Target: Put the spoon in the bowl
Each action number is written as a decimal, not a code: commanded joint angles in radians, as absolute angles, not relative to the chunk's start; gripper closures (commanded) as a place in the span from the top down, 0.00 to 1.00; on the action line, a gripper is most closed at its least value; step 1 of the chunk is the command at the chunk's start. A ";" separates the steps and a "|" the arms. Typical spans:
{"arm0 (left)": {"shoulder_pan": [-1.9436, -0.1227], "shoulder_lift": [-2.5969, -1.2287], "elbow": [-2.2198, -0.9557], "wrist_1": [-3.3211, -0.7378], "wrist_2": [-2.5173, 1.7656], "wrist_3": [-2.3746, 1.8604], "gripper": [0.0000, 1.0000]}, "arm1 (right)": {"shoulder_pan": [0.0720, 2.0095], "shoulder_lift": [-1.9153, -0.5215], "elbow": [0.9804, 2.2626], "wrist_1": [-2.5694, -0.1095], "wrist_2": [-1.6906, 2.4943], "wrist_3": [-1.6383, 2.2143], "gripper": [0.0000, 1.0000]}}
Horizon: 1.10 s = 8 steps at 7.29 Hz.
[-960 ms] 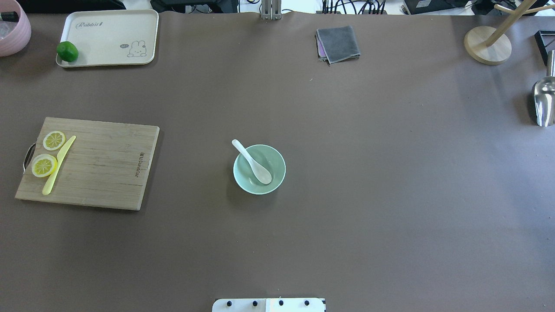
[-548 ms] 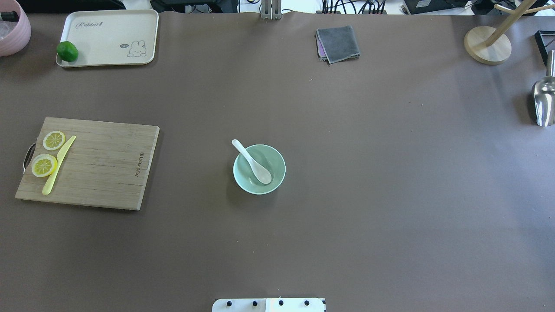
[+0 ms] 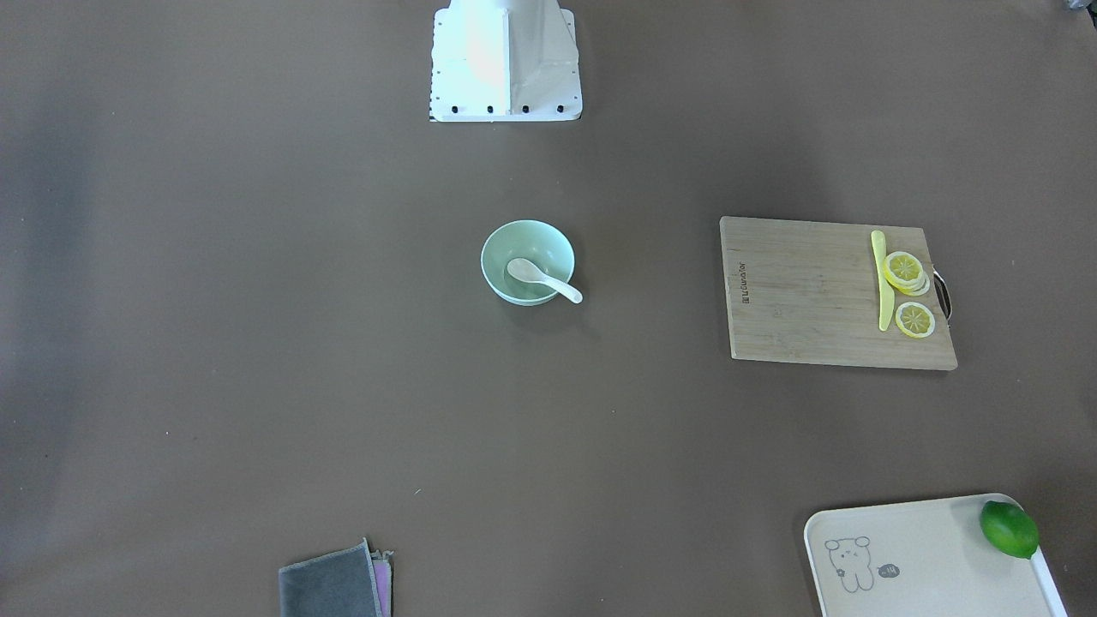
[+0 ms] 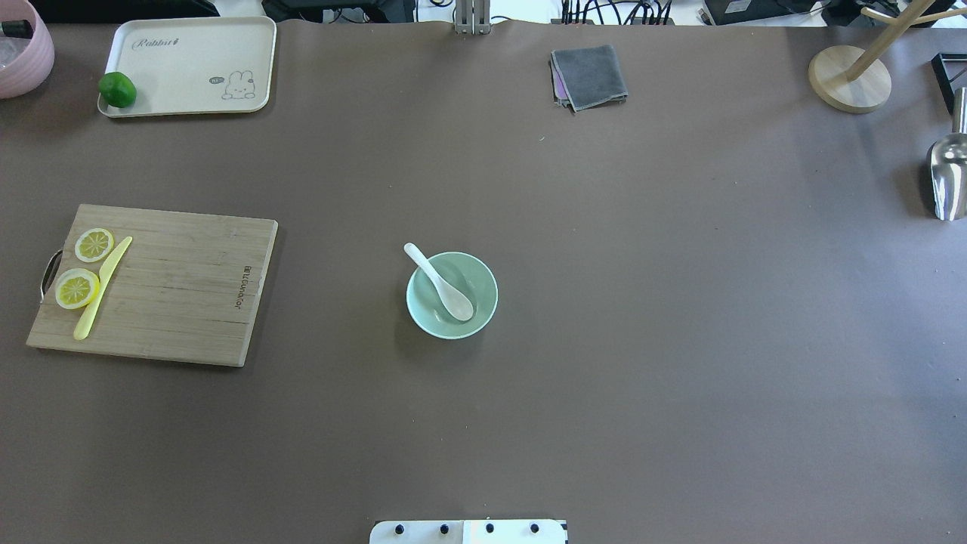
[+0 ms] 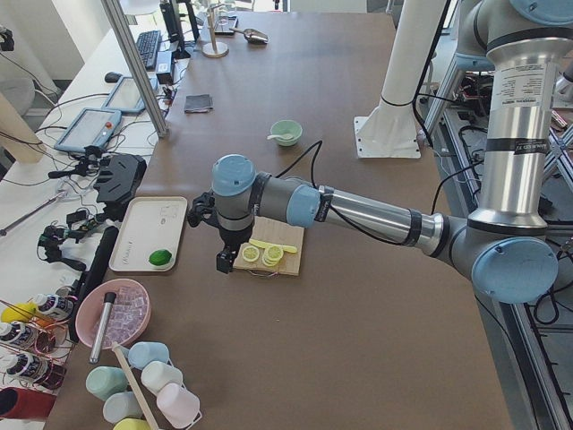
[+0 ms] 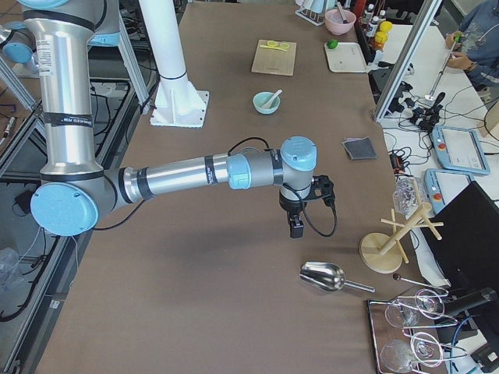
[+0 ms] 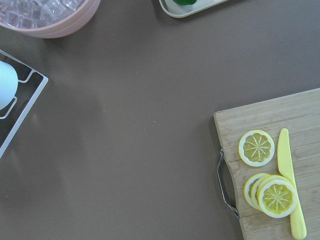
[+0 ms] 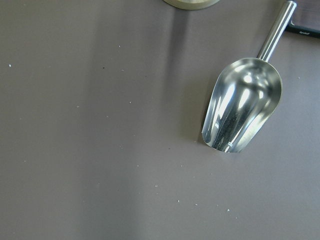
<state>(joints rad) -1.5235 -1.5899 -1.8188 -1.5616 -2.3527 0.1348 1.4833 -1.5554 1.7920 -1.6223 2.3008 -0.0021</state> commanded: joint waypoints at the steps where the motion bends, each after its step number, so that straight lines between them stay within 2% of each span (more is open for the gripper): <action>1: -1.526 -1.582 -1.836 -1.560 -2.353 0.133 0.98 | 1.486 -1.578 1.828 -1.624 2.299 0.002 1.00; 3: -1.551 -1.577 -1.832 -1.555 -2.352 0.135 0.98 | 1.486 -1.594 1.830 -1.623 2.284 0.000 1.00; 8: -1.548 -1.594 -1.723 -1.563 -2.345 0.132 0.98 | 1.486 -1.601 1.793 -1.626 2.264 0.002 1.00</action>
<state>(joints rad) -1.5467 -1.5921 -1.7397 -1.5584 -2.3472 0.1307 1.4864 -1.5991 1.8040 -1.6268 2.2619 0.0011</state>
